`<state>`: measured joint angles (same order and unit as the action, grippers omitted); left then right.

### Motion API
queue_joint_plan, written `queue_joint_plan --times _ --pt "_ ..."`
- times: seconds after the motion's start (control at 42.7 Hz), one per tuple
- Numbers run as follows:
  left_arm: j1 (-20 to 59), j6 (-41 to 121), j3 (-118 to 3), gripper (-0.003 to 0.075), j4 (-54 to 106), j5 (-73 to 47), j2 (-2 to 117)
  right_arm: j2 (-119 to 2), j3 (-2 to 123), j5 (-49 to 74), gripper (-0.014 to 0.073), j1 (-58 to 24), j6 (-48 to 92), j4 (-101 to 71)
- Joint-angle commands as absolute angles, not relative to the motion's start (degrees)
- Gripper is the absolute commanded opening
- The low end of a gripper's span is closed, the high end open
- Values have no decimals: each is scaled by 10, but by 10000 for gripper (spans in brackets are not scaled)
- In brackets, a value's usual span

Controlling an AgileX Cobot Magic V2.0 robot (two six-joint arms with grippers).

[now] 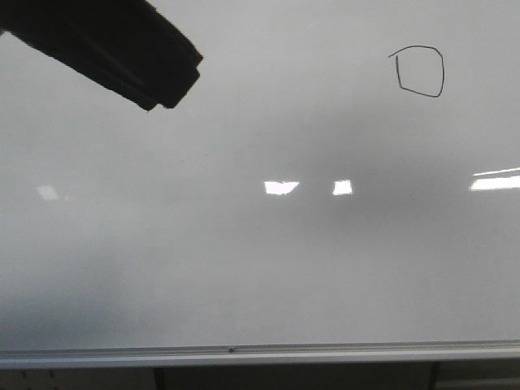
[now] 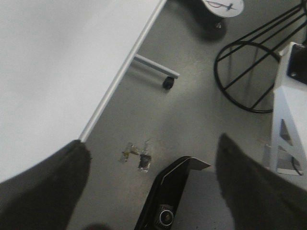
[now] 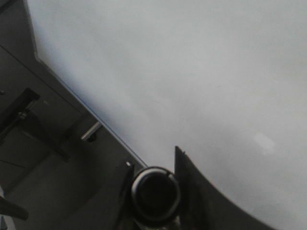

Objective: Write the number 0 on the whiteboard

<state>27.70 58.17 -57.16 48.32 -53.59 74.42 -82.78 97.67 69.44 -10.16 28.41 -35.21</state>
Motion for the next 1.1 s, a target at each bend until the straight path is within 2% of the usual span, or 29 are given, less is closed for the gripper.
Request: queue_joint_plan --times 0.0,0.14,0.304,0.421,0.749,1.077 --pt "282 620 -590 704 567 -558 727 -812 992 687 -62 -102 310 -408" --pt "282 718 -590 656 684 -596 717 -812 970 709 -62 -102 339 -451" --pt "282 760 -590 620 757 -600 707 -812 924 742 -62 -102 388 -543" --pt "281 760 -590 621 760 -594 707 -810 890 765 -62 -103 416 -595" --pt "281 760 -590 621 763 -568 707 -775 831 765 -62 -112 425 -597" --pt "281 760 -590 621 766 -554 707 -766 831 763 -62 -208 429 -613"
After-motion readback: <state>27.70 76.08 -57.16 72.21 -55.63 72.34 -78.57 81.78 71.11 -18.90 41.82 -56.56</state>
